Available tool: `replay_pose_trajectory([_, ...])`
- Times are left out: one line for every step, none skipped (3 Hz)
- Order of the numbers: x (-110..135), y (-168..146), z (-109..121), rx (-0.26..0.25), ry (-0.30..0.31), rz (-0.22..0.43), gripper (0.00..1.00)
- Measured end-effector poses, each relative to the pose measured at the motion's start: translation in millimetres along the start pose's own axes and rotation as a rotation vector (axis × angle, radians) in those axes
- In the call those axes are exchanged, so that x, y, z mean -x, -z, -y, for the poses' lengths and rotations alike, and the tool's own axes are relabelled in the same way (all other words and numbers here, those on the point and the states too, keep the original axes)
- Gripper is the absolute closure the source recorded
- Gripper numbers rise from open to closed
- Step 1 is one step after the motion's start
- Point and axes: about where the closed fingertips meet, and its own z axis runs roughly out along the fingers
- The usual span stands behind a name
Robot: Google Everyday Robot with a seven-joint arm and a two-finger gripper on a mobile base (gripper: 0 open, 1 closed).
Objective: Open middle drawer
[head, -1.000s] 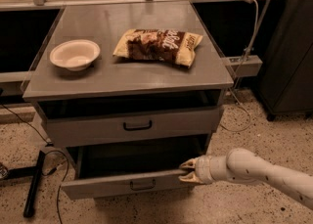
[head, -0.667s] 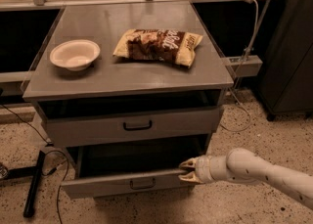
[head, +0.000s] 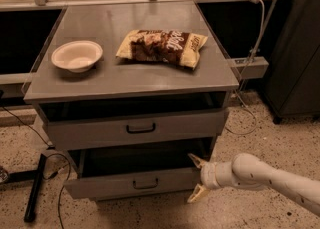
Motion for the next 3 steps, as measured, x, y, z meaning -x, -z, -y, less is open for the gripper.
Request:
replay_pose_trajectory([0.3,1.0,-0.1,0.001,-0.002,0.000,0.18])
replay_pose_trajectory([6.9,3.1,-5.4,0.017,0.015,0.012,0.42])
replay_pose_trajectory([10.0,6.7,-3.9,0.017,0.015,0.012,0.64])
